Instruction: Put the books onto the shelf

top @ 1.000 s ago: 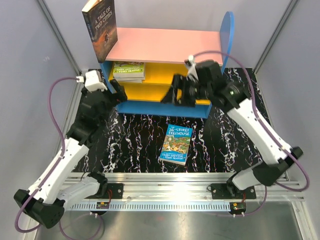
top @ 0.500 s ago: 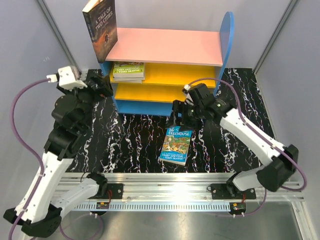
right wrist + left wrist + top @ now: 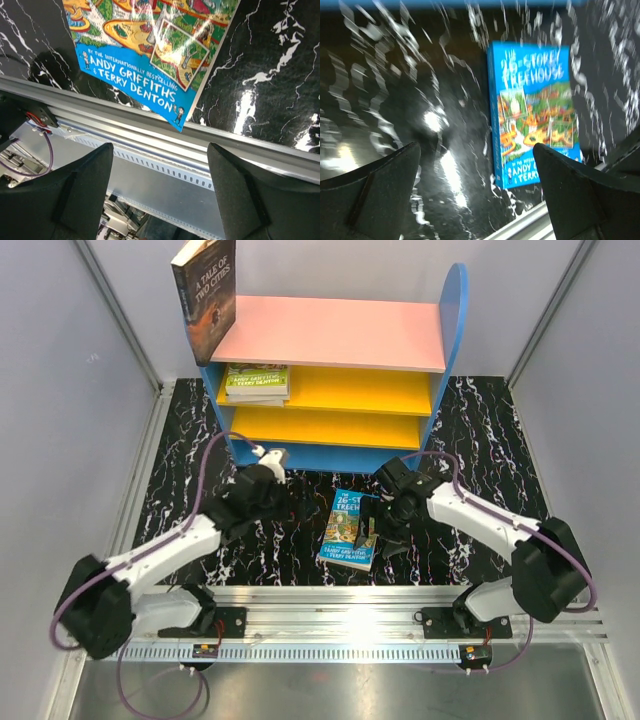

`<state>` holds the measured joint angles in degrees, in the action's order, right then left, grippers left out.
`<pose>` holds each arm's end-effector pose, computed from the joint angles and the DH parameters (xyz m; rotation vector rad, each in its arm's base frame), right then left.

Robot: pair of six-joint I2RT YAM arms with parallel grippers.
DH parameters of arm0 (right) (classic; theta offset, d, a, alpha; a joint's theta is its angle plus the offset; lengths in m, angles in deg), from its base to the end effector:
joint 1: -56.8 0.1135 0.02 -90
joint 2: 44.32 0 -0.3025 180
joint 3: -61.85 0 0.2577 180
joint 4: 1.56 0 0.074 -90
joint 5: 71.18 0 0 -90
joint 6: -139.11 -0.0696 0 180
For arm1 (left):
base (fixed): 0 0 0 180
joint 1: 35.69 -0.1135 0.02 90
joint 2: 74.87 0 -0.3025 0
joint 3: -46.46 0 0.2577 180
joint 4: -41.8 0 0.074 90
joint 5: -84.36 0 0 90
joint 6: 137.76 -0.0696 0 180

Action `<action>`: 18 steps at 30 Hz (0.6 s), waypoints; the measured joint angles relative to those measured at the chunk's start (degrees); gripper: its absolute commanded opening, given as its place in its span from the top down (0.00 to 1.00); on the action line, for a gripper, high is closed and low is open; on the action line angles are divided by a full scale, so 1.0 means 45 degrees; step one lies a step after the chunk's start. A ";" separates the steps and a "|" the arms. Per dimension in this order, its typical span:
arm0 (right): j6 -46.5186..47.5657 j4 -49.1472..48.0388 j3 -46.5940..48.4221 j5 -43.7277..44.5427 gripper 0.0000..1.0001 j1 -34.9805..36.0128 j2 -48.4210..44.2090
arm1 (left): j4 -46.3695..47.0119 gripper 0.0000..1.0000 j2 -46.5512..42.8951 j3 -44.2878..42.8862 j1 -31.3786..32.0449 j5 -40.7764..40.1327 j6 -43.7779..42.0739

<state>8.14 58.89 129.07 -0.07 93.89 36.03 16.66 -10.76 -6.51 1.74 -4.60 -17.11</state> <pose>0.1936 0.1746 0.2190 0.0301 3.0541 0.6720 0.2029 -0.1569 0.2509 0.1459 2.2843 -0.6661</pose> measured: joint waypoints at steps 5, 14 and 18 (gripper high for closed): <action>0.0000 -0.0403 -0.0044 0.0325 0.18 -0.0015 0.0403 | 0.1666 0.01 0.2390 0.0087 0.0238 0.1617 0.0505; 0.0029 -0.1239 -0.0651 0.0418 0.19 -0.0063 0.1175 | 0.4605 0.01 0.6363 -0.0427 0.1651 0.4469 0.1957; 0.0282 -0.0928 -0.0957 0.0340 0.22 -0.0141 0.1666 | 0.5824 0.01 0.7655 -0.1156 0.1870 0.5158 0.2482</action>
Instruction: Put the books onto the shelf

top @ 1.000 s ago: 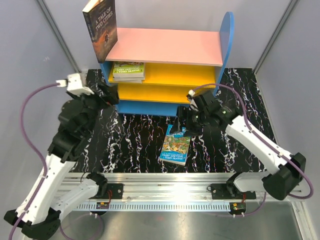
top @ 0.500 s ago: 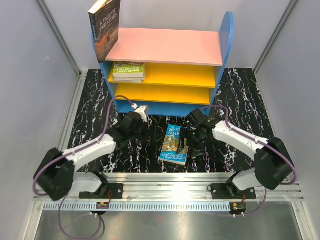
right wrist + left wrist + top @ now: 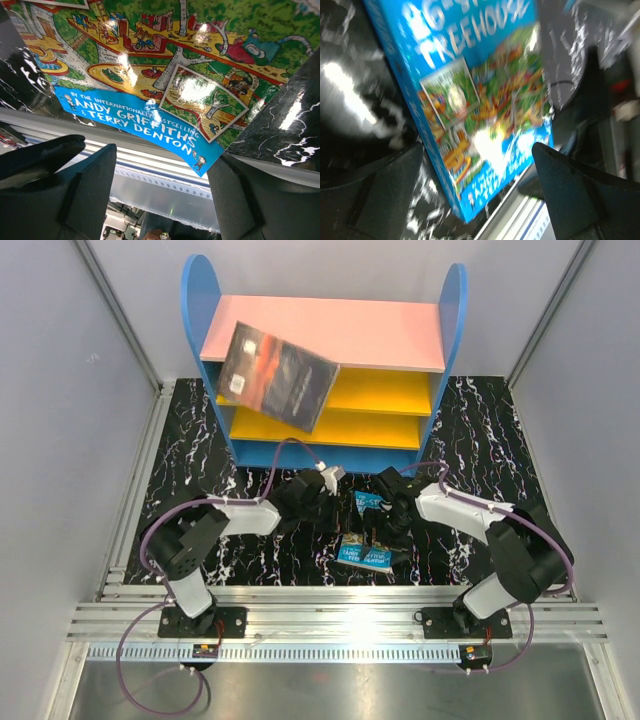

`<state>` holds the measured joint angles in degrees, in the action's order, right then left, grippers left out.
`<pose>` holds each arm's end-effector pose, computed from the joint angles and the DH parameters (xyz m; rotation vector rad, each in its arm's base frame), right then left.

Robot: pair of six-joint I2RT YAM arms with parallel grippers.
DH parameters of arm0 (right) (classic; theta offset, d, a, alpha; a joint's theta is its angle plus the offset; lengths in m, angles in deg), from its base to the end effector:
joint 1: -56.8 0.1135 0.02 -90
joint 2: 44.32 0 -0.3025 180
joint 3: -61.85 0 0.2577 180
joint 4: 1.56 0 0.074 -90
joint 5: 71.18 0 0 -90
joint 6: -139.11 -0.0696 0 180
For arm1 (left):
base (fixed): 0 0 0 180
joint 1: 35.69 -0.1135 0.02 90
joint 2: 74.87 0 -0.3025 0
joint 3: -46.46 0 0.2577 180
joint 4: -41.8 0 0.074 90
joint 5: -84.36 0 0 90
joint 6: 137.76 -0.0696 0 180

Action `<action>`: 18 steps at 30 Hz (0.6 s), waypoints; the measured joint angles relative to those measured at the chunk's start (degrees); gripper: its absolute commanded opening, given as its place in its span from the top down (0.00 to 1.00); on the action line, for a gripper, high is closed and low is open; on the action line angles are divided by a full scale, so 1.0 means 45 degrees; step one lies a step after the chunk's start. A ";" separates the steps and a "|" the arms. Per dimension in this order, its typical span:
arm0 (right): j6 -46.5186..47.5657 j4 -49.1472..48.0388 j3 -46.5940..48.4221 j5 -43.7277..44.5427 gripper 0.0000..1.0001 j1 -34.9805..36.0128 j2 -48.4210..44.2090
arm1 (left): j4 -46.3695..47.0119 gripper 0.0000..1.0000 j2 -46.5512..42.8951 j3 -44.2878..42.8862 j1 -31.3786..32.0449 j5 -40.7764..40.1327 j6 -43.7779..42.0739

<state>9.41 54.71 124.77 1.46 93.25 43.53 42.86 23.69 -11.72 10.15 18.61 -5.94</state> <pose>0.1999 0.1734 0.1684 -0.0504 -3.0327 -0.5084 0.2356 -0.2837 0.1586 0.3432 2.4996 -1.2122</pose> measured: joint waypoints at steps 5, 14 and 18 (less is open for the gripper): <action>0.0078 0.0214 -0.0005 -0.0199 0.24 -0.0165 0.0165 | 0.0491 0.01 0.0515 -0.0277 0.0000 0.0151 0.0257; 0.0073 0.0466 -0.0471 -0.0593 0.65 -0.0248 0.0301 | 0.1107 0.01 0.1020 -0.0578 0.0112 0.0374 0.1025; -0.0083 0.0466 -0.0806 -0.1069 0.83 -0.0272 0.0345 | 0.1559 0.10 0.1384 -0.0777 0.0311 0.0461 0.1122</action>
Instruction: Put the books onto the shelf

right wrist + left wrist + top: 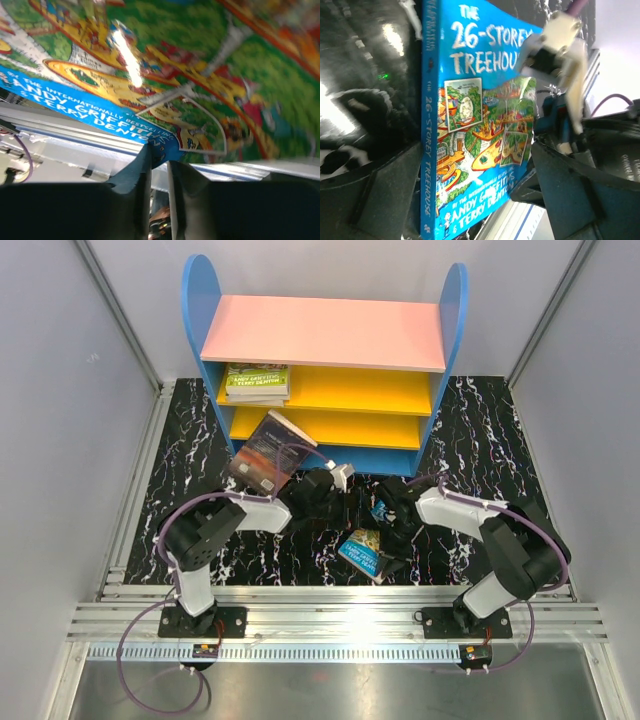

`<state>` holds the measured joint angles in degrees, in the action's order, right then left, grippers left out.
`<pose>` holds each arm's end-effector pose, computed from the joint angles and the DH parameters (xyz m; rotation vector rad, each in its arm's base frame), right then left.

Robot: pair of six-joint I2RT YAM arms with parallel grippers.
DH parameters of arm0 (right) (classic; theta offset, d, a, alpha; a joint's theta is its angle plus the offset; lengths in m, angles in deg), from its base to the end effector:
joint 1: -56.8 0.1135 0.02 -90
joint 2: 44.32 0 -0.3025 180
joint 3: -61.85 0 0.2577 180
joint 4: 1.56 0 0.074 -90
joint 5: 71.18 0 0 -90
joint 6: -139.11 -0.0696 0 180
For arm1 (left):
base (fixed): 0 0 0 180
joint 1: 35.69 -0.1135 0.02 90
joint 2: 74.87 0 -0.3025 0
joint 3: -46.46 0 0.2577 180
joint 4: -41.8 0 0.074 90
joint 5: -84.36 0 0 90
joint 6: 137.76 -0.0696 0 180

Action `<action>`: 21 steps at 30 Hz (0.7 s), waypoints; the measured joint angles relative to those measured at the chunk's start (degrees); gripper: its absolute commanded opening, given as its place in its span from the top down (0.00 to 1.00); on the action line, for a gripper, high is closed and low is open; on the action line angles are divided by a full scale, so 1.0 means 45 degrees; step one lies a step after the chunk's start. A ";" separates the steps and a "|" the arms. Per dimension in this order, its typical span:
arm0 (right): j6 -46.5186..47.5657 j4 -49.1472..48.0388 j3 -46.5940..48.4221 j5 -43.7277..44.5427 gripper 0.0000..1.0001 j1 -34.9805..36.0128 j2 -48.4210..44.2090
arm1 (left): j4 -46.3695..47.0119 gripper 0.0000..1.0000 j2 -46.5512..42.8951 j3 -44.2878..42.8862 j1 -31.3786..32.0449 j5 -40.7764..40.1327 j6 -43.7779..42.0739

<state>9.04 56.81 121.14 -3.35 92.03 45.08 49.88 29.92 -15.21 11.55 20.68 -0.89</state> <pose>0.1837 0.1619 0.1483 -0.1145 -2.8864 -0.4715 0.2469 -0.3124 0.1515 0.3084 2.4695 -1.3341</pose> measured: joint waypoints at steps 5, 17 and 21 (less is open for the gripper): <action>-0.0534 0.0102 -0.0364 -0.0782 0.91 -0.0165 0.0199 | 0.0491 0.27 0.0913 -0.0646 0.0262 0.0690 0.0223; -0.0257 0.1039 -0.1122 -0.0350 1.00 0.0345 -0.0452 | 0.1511 0.77 0.2769 -0.1802 0.1418 0.1127 0.1365; 0.0214 0.1243 -0.1161 -0.0408 1.00 0.0505 -0.1307 | 0.1132 0.52 0.2443 -0.1783 0.1710 0.0937 0.1180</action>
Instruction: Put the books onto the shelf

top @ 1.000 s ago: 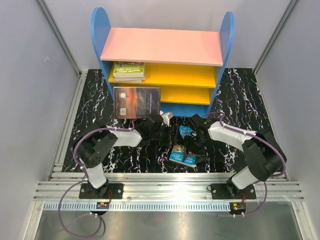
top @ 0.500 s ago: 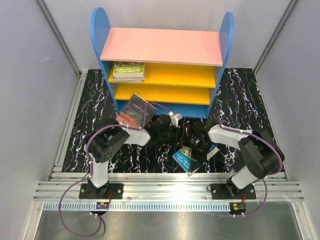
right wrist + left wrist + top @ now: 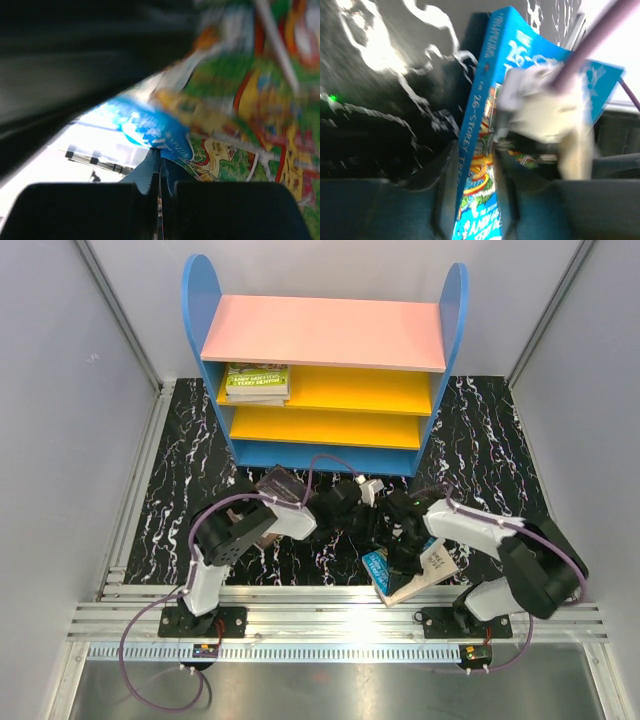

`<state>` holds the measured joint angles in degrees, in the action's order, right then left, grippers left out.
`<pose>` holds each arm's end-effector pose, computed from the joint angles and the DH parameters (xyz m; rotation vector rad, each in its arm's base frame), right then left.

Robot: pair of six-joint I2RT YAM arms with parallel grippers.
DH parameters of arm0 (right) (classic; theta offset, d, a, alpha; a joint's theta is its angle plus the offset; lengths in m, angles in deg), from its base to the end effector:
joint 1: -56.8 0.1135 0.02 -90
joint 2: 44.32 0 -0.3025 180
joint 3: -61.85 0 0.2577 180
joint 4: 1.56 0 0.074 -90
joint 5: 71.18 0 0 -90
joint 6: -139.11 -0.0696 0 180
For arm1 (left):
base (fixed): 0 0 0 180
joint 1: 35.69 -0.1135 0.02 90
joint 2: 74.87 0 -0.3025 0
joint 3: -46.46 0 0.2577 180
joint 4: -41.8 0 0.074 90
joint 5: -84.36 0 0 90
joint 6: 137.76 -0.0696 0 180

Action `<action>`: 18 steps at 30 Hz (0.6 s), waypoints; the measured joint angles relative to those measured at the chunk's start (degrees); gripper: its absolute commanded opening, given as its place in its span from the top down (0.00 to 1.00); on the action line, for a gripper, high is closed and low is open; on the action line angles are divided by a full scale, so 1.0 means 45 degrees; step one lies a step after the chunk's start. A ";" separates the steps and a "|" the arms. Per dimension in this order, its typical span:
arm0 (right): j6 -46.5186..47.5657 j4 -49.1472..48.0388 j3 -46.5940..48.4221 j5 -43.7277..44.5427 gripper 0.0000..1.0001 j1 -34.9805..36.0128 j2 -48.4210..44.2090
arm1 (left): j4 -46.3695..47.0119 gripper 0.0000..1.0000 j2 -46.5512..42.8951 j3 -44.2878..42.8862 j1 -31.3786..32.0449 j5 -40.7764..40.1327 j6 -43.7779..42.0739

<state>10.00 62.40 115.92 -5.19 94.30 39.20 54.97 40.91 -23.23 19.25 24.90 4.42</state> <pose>0.1431 0.1455 0.1500 -0.0572 -2.8057 -0.4165 0.2254 -0.3827 0.1274 0.4353 2.5136 -1.5132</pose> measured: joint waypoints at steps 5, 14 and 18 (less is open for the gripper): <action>0.0364 0.0646 0.2059 0.0389 1.00 -0.0015 -0.2317 | -0.1083 0.30 -0.2229 0.1054 0.0092 0.0136 -0.0330; 0.1175 0.1880 0.6455 0.0748 1.00 -0.0063 -0.2953 | 0.2356 0.25 -0.2686 0.2866 -0.0257 0.3449 0.2191; 0.1452 0.2239 0.6543 0.0709 1.00 -0.0092 -0.3011 | 0.6999 0.16 -0.0670 0.3351 -0.0209 0.4303 0.5382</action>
<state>16.53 72.48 145.36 -2.00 93.89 25.65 86.47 37.90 -8.15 18.31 44.27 28.64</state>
